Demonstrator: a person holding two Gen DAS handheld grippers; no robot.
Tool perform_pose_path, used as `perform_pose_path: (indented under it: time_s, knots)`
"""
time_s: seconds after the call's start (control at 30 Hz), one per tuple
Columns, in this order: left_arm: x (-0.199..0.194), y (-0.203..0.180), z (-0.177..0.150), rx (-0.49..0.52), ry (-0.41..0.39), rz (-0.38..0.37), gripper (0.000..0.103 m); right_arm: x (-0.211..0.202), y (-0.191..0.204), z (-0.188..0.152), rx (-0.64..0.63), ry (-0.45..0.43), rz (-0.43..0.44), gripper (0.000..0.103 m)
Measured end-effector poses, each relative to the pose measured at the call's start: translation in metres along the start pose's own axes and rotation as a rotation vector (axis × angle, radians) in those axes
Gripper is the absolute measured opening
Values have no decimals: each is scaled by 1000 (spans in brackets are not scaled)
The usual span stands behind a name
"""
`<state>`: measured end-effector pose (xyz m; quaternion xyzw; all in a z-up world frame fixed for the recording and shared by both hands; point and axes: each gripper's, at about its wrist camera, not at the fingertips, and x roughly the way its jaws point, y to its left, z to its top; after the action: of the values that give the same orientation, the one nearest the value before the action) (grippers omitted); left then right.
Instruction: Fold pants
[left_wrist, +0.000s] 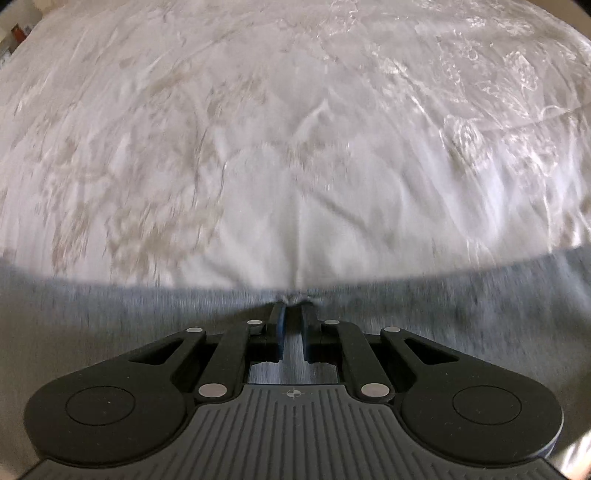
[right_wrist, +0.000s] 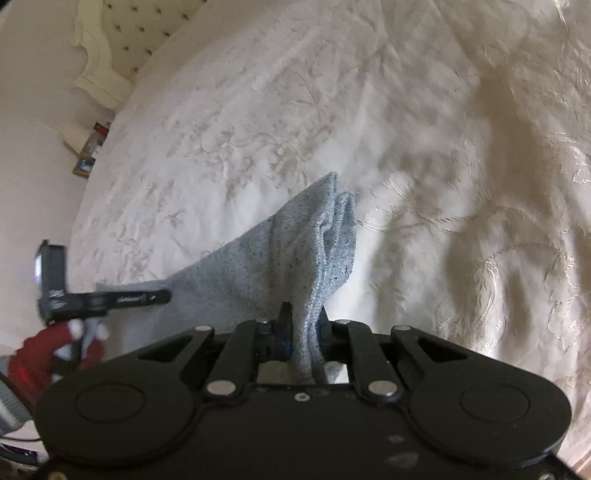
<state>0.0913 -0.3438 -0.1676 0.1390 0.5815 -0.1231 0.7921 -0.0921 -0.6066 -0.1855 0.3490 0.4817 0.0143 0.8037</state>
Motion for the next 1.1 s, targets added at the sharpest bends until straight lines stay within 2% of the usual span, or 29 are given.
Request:
perform_pose_path:
  time_s: [0.2,0.33,0.47,0.6,0.67,0.73,0.83,0.93,1.1]
  knots:
    - [3,-9,31,55,-30,-13,10,-13,8,4,-18,-1,-27,11]
    - [-21,4,33,-7,-98,-58,11,-17,19,6,-25,-29,-41,11]
    - [-48,14,-2,-13,-130,-88,11,-30,36,6,-30,-67,-48,11]
    - [-51,8,-49,64,-87,-140,11,-41,58,6,-40,-103,-64,11]
    - [-42,6,-69,111,-39,-166,11,-47,73,5,-46,-124,-75,11]
    - [-30,7,-83,153,17,-172,11,-51,91,4,-51,-150,-83,11]
    - [-29,14,-86,194,3,-198,11,-56,123,0,-64,-180,-90,11]
    - [-45,40,-81,130,-39,-239,11,-58,167,-6,-105,-200,-96,12]
    - [-59,109,-77,38,-80,-237,11,-46,255,-22,-202,-217,-55,12]
